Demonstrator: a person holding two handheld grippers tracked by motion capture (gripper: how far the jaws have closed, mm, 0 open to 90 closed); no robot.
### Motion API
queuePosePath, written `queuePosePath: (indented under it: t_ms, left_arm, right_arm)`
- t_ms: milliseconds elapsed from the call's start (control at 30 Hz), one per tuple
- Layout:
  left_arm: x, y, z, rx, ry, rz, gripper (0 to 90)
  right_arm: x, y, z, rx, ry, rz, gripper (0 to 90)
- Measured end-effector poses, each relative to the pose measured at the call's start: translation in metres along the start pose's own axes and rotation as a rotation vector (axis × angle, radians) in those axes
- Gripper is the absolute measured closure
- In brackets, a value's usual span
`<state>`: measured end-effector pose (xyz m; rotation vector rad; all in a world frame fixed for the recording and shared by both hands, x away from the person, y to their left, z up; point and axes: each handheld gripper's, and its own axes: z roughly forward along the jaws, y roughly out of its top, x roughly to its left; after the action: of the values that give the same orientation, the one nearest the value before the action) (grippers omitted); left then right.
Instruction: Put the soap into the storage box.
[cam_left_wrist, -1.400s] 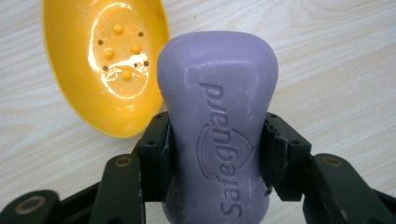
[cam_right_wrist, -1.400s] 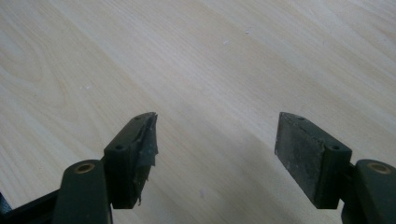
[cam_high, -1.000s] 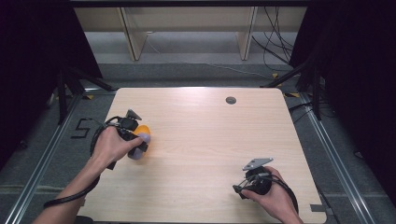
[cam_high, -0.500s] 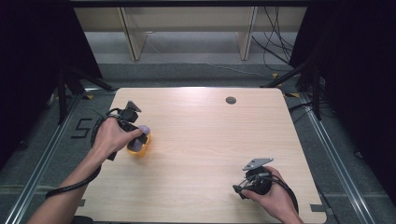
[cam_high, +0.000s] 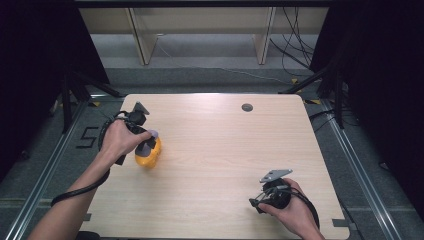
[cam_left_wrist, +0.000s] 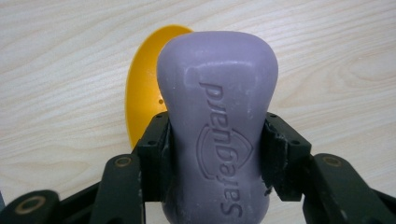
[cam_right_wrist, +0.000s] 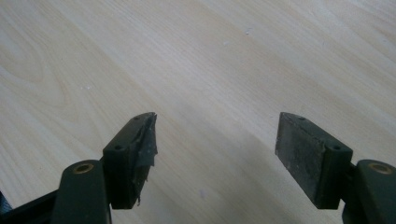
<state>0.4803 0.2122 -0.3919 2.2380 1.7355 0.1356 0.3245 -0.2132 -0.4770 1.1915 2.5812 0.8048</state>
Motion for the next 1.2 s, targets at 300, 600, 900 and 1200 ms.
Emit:
queuePosePath:
  t_ms: [300, 600, 900, 1200]
  left_arm:
    - [0.006, 0.003, 0.014, 0.017, 0.01, -0.042, 48.9]
    - [0.012, 0.005, 0.024, 0.032, 0.024, -0.031, 48.8]
    - [0.014, 0.006, 0.035, 0.052, 0.033, -0.025, 48.9]
    - [0.016, 0.006, 0.043, 0.05, 0.036, -0.039, 48.8]
  right_arm:
    - [-0.001, 0.0, 0.0, -0.004, 0.0, -0.004, 29.9]
    - [-0.001, 0.0, 0.0, -0.003, 0.0, -0.007, 29.7]
    - [-0.001, 0.0, 0.0, -0.003, 0.0, -0.006, 29.6]
    - [-0.001, 0.0, 0.0, -0.003, 0.0, -0.006, 29.5]
